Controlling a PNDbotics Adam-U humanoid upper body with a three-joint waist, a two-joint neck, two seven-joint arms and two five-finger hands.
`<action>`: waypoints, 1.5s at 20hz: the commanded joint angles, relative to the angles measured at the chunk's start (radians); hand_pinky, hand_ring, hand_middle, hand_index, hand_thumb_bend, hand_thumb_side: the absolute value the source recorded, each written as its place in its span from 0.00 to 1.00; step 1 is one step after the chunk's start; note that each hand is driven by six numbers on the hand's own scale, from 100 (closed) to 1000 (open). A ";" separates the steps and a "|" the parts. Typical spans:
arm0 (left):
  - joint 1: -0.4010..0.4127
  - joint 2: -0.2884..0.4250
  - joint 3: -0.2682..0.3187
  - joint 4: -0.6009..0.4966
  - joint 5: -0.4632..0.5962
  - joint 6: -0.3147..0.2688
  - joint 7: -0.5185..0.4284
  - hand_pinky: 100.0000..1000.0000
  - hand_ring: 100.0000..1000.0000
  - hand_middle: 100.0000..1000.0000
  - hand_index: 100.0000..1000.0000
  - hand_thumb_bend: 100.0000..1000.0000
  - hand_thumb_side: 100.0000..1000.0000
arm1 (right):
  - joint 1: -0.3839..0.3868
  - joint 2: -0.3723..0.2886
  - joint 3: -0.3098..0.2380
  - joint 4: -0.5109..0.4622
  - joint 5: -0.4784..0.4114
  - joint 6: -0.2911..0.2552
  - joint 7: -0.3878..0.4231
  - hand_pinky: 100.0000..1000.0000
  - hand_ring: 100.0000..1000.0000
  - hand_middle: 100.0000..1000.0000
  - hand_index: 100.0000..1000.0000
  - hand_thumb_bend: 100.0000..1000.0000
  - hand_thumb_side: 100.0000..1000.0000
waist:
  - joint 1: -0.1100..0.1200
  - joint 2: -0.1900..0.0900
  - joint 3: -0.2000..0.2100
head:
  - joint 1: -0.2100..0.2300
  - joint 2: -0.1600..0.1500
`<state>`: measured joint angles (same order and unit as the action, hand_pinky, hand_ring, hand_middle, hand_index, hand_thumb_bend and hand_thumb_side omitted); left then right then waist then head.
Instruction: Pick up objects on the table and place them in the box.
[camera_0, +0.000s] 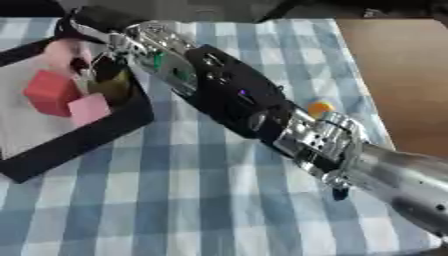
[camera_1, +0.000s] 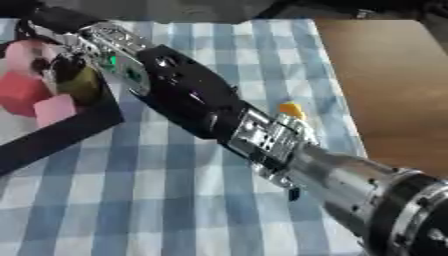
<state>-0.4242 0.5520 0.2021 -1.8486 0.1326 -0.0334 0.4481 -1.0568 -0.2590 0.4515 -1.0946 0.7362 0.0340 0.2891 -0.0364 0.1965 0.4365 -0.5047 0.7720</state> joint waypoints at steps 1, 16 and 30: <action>-0.012 0.020 0.011 -0.007 0.002 -0.001 -0.004 0.86 0.96 0.81 0.84 0.00 0.75 | -0.021 -0.018 -0.006 -0.028 0.007 -0.012 0.001 0.86 0.85 0.77 0.89 0.43 0.18 | -0.005 -0.001 -0.001 | -0.004 -0.002; 0.016 0.036 0.026 0.004 -0.005 0.004 0.024 0.86 0.97 0.81 0.84 0.00 0.75 | -0.012 -0.113 -0.029 -0.218 -0.118 0.061 -0.055 0.84 0.83 0.74 0.89 0.44 0.31 | -0.002 -0.019 -0.037 | 0.018 -0.002; 0.093 0.080 0.038 0.022 -0.012 0.006 0.049 0.86 0.97 0.81 0.84 0.00 0.76 | 0.291 -0.659 -0.195 -0.889 -0.597 0.284 -0.075 0.84 0.81 0.73 0.88 0.36 0.30 | -0.017 -0.063 -0.172 | 0.161 -0.002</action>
<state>-0.3249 0.5895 0.2293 -1.8191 0.1238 -0.0257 0.5011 -0.7570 -0.8503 0.2885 -1.9335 0.1647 0.3104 0.2266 -0.0456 0.1649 0.2607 -0.3538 0.7719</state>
